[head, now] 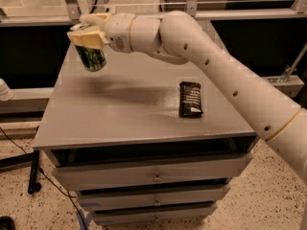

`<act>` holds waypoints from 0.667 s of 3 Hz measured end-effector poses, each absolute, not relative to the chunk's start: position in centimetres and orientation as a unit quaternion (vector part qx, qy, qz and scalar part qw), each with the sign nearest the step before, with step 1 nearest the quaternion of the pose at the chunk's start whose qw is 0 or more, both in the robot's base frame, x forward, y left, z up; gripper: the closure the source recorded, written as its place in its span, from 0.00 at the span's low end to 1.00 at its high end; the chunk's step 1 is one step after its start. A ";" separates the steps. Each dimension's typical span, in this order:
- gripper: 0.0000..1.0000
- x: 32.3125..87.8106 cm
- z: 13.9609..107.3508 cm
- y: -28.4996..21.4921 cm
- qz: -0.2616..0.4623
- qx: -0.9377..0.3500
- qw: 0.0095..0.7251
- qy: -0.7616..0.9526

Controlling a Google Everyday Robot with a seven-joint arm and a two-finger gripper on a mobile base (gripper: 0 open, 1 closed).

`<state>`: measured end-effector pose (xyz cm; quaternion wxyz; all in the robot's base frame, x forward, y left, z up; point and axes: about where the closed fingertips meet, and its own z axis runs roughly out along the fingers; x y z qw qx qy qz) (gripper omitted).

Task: Place green can upright

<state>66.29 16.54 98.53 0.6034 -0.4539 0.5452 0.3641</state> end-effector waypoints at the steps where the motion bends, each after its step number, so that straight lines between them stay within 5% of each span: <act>1: 1.00 65.4 97.5 17.0 0.368 -0.459 0.620 0.519; 2: 1.00 64.8 95.8 17.1 0.375 -0.457 0.626 0.509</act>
Offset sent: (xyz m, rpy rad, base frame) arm -0.0212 0.0018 -0.0485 0.0814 -0.0729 0.0368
